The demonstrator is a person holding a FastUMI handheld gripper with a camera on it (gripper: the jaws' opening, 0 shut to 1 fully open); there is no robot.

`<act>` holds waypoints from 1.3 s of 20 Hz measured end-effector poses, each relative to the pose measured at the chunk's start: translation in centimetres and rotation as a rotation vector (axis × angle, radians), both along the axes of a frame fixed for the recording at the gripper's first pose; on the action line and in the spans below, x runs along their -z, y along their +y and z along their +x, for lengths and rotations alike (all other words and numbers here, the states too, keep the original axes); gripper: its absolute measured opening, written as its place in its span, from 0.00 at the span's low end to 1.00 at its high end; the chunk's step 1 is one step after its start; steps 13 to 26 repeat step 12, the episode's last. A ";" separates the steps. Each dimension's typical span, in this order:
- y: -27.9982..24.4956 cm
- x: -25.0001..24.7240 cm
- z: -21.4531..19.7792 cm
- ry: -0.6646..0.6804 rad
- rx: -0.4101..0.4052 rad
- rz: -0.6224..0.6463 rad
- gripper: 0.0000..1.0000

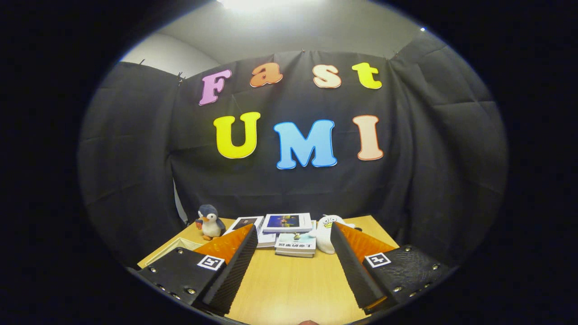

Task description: Open the storage box then place both shoes into the box .Put the left shoe in first, then the right shoe, with the right side of both shoes facing outward in a uniform manner.

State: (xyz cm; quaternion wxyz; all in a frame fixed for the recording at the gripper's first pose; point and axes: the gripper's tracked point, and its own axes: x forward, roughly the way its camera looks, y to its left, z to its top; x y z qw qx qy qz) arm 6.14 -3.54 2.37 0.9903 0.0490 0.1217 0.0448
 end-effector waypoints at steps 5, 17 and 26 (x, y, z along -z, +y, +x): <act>-2.6 -0.7 0.0 -0.042 0.038 0.035 0.98; -4.2 0.0 0.1 -0.063 0.062 0.031 0.98; -4.2 0.0 0.1 -0.063 0.062 0.031 0.98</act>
